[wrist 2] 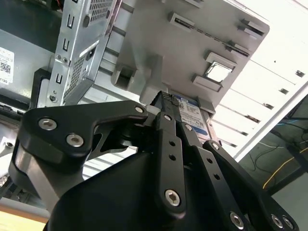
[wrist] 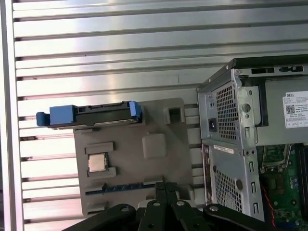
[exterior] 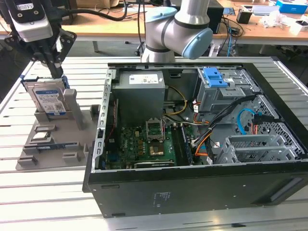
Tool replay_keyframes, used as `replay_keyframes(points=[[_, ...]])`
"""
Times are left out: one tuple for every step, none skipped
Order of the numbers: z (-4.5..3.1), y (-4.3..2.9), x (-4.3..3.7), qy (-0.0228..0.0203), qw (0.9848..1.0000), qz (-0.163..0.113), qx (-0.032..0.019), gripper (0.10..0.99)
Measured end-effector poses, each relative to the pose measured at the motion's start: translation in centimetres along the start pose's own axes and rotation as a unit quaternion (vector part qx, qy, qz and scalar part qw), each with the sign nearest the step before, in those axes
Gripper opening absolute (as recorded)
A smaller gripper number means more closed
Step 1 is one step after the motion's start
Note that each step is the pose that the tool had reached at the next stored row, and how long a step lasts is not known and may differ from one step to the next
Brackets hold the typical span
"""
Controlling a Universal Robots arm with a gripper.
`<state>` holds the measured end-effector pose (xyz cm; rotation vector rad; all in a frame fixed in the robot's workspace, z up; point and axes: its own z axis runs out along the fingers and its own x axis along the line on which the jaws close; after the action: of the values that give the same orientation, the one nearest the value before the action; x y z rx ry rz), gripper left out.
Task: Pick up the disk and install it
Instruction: 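Reach for the disk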
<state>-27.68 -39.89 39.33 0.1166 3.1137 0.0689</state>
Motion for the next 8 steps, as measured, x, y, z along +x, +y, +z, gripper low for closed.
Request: replay_keyframes(points=[[0.0,-0.01,0.17,0.0,1.0,0.0,0.0,0.106],[-0.01,-0.03,0.43,0.0,1.0,0.0,0.0,0.106],[-0.02,-0.05,0.66,0.0,1.0,0.0,0.0,0.106],[-0.02,-0.07,0.86,0.0,1.0,0.0,0.0,0.106],[-0.03,-0.08,1.1,0.0,1.0,0.0,0.0,0.106],[-0.03,-0.1,1.29,0.0,1.0,0.0,0.0,0.106],[-0.04,-0.11,1.52,0.0,1.0,0.0,0.0,0.106],[-0.05,-0.13,1.72,0.0,1.0,0.0,0.0,0.106]])
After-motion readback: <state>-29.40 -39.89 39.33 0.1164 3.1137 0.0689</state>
